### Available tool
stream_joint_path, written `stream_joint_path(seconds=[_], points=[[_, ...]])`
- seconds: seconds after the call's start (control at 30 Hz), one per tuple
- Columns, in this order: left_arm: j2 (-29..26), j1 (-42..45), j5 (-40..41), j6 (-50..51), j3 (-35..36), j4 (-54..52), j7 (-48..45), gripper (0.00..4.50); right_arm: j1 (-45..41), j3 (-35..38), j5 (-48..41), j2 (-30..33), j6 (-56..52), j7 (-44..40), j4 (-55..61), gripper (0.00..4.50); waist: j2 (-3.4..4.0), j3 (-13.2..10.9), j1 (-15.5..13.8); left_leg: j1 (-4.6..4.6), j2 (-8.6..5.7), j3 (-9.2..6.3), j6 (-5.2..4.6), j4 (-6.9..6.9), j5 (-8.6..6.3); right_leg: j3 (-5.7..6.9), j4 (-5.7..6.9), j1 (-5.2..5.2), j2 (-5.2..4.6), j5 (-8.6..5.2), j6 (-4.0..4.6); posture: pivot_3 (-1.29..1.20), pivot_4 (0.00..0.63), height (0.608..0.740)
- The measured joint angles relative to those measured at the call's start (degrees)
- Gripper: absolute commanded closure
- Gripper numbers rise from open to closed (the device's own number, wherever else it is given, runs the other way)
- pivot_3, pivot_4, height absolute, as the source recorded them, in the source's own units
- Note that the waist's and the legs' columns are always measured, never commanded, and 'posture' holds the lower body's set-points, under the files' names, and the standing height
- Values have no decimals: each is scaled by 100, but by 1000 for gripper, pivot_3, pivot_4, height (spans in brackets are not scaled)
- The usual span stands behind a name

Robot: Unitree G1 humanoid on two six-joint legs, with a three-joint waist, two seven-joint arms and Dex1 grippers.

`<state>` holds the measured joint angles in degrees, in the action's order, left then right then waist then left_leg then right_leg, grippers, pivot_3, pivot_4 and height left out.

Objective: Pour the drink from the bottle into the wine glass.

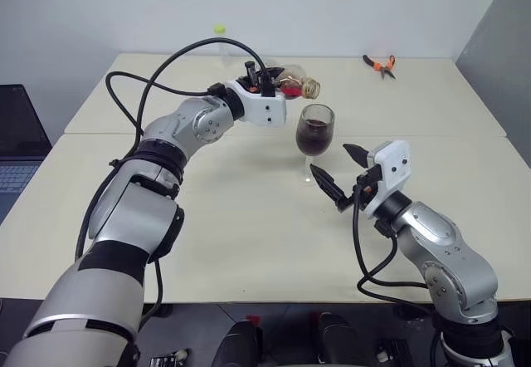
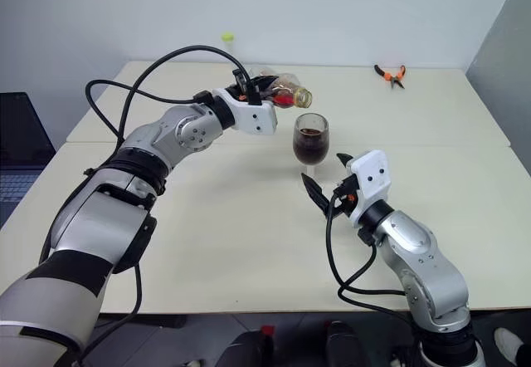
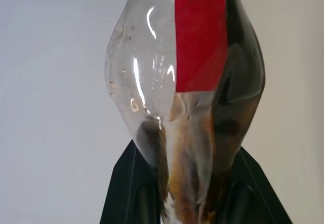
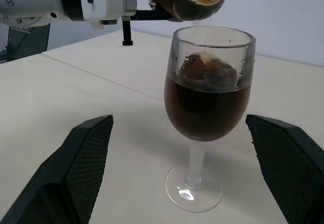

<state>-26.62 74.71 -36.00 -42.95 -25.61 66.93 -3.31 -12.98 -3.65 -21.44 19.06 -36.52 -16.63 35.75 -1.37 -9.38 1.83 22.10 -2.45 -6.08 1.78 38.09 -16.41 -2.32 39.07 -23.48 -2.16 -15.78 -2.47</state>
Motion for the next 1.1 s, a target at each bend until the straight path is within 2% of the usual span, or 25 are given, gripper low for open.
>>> stream_joint_path(seconds=[0.13,0.27,0.47,0.57,0.77,1.0,1.1], points=[[399,-276,1284,430,906,-196,-929,3762,-1,-56,77,9,190,-85,0,0,0,2,2,-1,1,-1,1,4,1,2,0,2,-1,0,0,0,150,740],[770,-776,2612,1356,1865,-458,-1793,3783,93,-128,105,163,339,-354,22,0,2,4,21,-2,4,-1,2,5,1,1,2,1,1,0,0,0,150,740],[844,-1741,3836,2442,2869,-1102,-2100,3783,221,-144,-776,554,83,-1213,453,0,2,4,99,-5,9,-9,2,3,1,3,4,2,2,0,1,0,150,740],[880,-2264,4154,2794,3222,-1382,-1947,3783,84,-163,-1050,574,-104,-1331,504,0,1,6,98,-8,8,-11,2,8,1,2,7,6,1,1,2,0,150,740],[942,-2966,4218,2882,3386,-1542,-1538,3784,-370,-518,-1058,416,-155,-1329,312,0,-2,9,28,-10,4,-10,3,11,2,2,5,8,-3,1,2,0,150,740],[1005,-3015,4170,2590,3497,-1193,-1046,3784,-621,-727,-873,328,-21,-1473,-178,0,-12,17,-6,-11,2,-9,3,11,1,2,3,10,-6,2,2,0,150,740],[1012,-3023,4152,2374,3501,-1072,-1018,2746,-663,-747,-802,337,46,-1569,-270,0,-12,18,-2,-15,4,-10,3,7,1,3,4,10,-5,2,2,0,150,740]])
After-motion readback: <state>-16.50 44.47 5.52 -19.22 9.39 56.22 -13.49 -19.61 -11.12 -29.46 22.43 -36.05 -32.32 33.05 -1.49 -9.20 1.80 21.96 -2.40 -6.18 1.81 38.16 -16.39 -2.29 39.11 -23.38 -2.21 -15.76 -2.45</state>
